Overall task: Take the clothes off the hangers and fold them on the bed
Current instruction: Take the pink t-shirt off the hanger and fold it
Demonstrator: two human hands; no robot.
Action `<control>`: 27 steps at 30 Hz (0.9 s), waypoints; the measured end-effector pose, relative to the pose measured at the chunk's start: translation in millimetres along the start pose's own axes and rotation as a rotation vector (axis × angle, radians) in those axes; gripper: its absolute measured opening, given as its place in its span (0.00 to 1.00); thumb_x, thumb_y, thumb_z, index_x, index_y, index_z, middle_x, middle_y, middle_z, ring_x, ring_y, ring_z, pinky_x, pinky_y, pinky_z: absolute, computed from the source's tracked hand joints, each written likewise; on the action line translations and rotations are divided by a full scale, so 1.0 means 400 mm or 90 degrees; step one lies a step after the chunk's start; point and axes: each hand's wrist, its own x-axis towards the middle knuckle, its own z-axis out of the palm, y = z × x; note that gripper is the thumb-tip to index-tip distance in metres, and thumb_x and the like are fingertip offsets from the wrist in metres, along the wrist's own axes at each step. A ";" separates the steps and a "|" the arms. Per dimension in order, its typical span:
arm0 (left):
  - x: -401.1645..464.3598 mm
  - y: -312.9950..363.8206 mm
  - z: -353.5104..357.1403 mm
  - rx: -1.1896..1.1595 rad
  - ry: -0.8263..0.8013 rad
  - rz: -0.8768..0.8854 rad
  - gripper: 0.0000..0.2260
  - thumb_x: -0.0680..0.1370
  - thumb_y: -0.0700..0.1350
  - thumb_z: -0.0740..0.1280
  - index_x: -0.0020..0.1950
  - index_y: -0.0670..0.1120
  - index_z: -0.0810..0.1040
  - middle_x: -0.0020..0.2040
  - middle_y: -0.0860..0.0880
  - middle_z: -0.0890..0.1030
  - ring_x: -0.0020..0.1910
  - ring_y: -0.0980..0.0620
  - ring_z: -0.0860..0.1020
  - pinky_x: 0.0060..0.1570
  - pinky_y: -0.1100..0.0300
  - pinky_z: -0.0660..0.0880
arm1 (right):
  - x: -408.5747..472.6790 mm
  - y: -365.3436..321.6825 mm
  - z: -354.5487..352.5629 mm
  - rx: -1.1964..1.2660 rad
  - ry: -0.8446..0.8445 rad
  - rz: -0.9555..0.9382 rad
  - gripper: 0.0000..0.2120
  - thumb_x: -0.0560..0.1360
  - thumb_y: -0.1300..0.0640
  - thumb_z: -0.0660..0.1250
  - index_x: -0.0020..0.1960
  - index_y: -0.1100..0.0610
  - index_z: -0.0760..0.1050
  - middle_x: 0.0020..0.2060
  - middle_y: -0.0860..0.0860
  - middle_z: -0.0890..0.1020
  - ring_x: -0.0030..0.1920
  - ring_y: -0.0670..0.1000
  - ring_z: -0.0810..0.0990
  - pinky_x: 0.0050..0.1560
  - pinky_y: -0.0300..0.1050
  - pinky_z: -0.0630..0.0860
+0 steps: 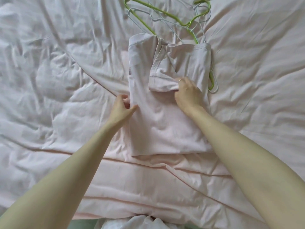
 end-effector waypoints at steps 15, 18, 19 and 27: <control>0.071 0.019 0.012 0.061 0.024 -0.033 0.17 0.74 0.56 0.68 0.52 0.43 0.77 0.46 0.47 0.81 0.47 0.46 0.80 0.50 0.49 0.76 | 0.133 0.171 -0.055 0.729 0.024 0.328 0.03 0.73 0.58 0.71 0.43 0.57 0.77 0.40 0.52 0.81 0.43 0.50 0.81 0.52 0.46 0.78; 0.065 0.023 0.020 0.083 -0.004 -0.041 0.18 0.74 0.56 0.69 0.51 0.42 0.78 0.45 0.47 0.81 0.45 0.48 0.80 0.46 0.52 0.77 | 0.144 0.169 -0.056 0.636 0.098 0.267 0.03 0.73 0.63 0.68 0.45 0.56 0.76 0.35 0.46 0.78 0.36 0.43 0.76 0.45 0.38 0.74; 0.062 0.020 0.021 0.082 -0.014 -0.047 0.16 0.74 0.55 0.69 0.52 0.42 0.78 0.45 0.48 0.81 0.45 0.49 0.80 0.44 0.54 0.77 | 0.143 0.172 -0.055 0.625 0.114 0.269 0.04 0.73 0.62 0.68 0.46 0.56 0.76 0.35 0.45 0.78 0.36 0.42 0.75 0.44 0.38 0.74; 0.021 -0.021 0.024 -0.019 -0.075 -0.117 0.14 0.72 0.50 0.73 0.52 0.45 0.76 0.45 0.47 0.81 0.42 0.50 0.81 0.38 0.56 0.78 | 0.071 0.227 -0.048 0.427 0.087 0.370 0.20 0.74 0.43 0.65 0.51 0.60 0.76 0.45 0.51 0.79 0.48 0.50 0.76 0.50 0.41 0.70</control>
